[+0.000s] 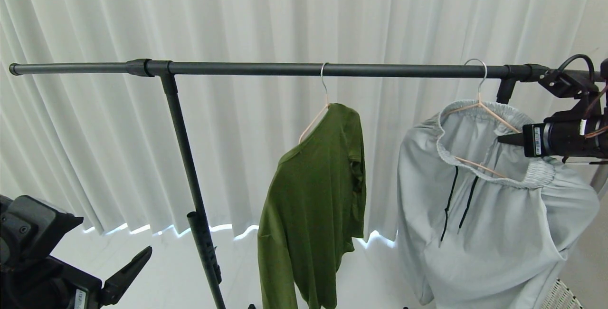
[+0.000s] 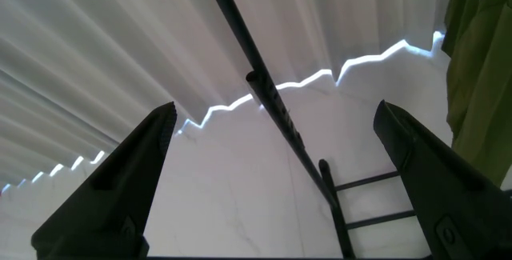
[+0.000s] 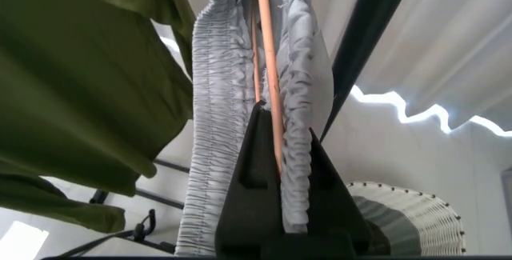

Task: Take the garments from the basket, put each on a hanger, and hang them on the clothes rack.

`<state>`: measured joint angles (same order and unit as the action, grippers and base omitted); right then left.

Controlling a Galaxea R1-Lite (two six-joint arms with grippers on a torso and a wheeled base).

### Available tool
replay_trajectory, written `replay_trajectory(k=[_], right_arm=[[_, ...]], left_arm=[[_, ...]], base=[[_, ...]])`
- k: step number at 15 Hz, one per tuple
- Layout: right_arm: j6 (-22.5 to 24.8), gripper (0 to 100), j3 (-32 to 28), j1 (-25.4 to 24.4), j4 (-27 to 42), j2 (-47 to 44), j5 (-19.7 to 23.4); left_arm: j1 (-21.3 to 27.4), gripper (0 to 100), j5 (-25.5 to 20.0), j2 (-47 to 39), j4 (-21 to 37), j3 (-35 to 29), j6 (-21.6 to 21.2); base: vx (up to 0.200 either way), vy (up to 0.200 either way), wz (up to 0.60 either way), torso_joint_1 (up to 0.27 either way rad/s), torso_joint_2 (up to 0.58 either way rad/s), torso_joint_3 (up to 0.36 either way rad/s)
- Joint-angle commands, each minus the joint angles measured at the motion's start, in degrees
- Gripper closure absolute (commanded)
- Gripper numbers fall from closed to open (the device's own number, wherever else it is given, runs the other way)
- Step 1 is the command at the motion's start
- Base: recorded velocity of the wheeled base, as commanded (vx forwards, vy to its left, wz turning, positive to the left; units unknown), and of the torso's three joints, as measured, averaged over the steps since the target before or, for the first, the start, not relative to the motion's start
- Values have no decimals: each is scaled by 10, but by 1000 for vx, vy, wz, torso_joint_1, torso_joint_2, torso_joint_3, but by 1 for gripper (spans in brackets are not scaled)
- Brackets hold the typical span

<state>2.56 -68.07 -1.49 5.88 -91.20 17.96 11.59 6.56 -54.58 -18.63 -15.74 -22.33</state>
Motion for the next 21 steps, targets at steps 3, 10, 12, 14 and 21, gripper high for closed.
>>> replay_trajectory(k=[3, 10, 12, 14, 21], right_arm=[[3, 100, 0, 0, -6, -2, 1], [2, 0, 2, -1, -11, 8, 0], [-1, 0, 5, -1, -17, 27, 1], [-1, 0, 7, 0, -15, 44, 1], [3, 0, 150, 20, -41, 211, 0]], left_arm=[[0, 0, 0, 1, 0, -1, 0], [0, 0, 0, 1, 0, -3, 0], [0, 0, 0, 1, 0, -3, 1], [-1, 0, 0, 2, 0, -3, 1], [-70, 0, 1, 13, 0, 17, 0]], base=[[0, 0, 0, 0, 0, 0], [0, 0, 0, 0, 0, 0], [0, 0, 0, 0, 0, 0], [0, 0, 0, 0, 0, 0], [0, 0, 0, 0, 0, 0]])
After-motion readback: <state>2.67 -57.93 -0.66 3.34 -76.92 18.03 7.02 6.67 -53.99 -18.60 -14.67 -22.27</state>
